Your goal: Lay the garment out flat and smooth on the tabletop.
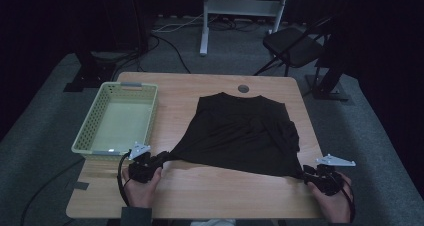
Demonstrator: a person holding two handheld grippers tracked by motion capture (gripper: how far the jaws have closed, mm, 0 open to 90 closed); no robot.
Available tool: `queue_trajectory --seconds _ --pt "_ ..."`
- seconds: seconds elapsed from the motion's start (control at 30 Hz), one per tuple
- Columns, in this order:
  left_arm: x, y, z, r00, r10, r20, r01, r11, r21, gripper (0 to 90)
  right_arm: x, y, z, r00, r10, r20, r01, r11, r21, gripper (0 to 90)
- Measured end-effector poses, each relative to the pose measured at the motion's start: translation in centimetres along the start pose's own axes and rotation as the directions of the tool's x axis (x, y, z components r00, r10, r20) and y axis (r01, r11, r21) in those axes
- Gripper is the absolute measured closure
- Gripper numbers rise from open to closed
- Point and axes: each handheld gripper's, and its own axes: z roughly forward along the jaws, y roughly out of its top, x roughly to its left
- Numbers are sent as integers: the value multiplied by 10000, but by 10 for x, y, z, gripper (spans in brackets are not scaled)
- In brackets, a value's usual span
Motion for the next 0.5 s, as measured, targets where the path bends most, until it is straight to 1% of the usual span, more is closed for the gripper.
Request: queue_trajectory --seconds 0.07,0.13,0.2,0.27,0.33,0.37,0.5 --pt "0 0 0 10000 -3 -1 3 10000 9 848 3 -1 2 9997 -132 210 130 9999 80 597" --pt "1 0 0 10000 6 1 -6 10000 15 848 7 -3 4 9990 -337 303 332 9993 174 594" --pt "1 -1 0 10000 4 4 -4 10000 6 848 8 -3 4 9990 -315 305 311 9994 140 614" --pt "0 -2 0 10000 -4 13 4 10000 21 848 8 -3 4 9991 -351 234 347 9993 152 672" --pt "0 -2 0 10000 2 33 -2 10000 42 848 10 -2 4 9986 -513 100 511 9985 213 746" --pt "0 -2 -1 10000 -16 43 16 10000 34 848 12 -2 4 9975 -709 51 708 9972 259 783" --pt "-1 -3 -3 10000 30 60 -30 10000 2 848 12 -2 0 9966 -812 -115 817 9956 458 846"
